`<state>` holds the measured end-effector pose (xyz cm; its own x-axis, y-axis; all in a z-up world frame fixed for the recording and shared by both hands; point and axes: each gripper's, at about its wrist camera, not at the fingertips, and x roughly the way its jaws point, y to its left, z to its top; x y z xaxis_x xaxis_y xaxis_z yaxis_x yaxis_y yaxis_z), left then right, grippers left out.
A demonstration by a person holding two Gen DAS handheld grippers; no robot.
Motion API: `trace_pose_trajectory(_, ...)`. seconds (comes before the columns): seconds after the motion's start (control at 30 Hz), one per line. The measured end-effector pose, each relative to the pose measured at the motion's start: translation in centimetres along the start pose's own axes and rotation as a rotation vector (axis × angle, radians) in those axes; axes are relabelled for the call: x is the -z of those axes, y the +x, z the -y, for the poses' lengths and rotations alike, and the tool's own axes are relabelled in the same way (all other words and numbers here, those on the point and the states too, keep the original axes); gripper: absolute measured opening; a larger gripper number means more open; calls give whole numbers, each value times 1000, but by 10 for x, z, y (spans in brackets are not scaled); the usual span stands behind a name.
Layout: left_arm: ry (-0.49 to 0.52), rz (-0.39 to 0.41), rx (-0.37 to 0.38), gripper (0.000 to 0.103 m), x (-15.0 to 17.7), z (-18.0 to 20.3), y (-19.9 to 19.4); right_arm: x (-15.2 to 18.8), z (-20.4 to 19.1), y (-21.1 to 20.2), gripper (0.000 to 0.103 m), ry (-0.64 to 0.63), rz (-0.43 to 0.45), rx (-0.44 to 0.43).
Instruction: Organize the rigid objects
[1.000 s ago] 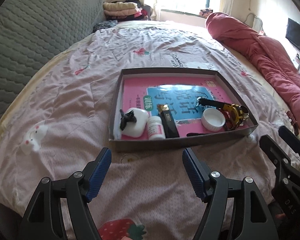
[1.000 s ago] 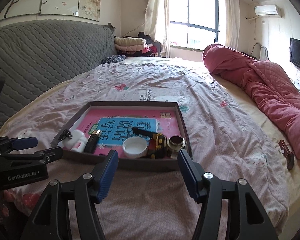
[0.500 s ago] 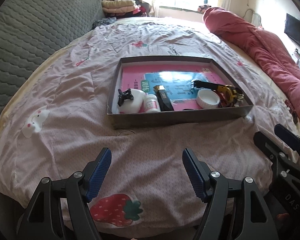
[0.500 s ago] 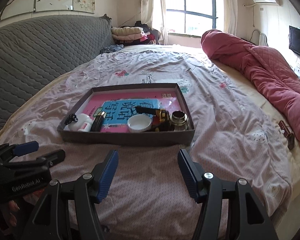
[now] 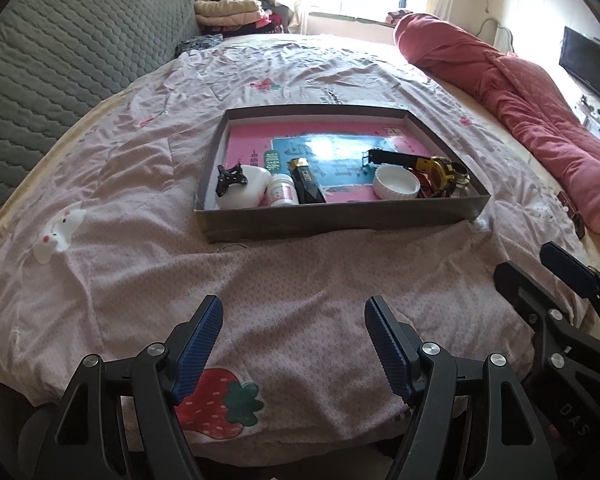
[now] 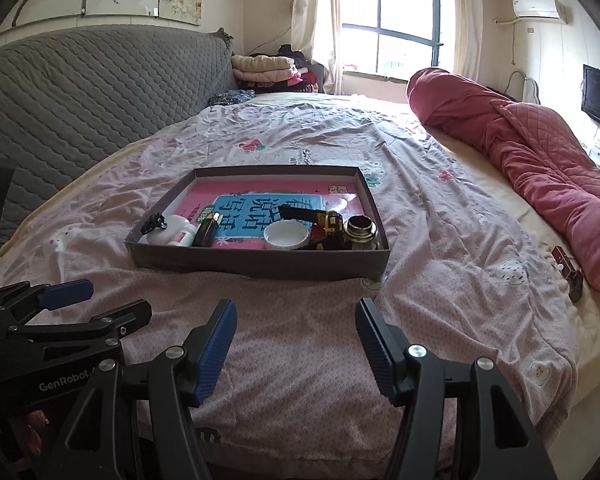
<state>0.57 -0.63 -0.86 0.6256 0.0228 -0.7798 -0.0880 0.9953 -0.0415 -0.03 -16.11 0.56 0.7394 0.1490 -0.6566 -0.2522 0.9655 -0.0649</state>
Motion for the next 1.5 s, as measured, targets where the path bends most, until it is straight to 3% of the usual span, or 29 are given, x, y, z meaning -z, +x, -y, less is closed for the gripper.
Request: trace_pose_trajectory(1.5,-30,-36,-39,75,1,-8,39,8,8,40,61,8,-59,-17)
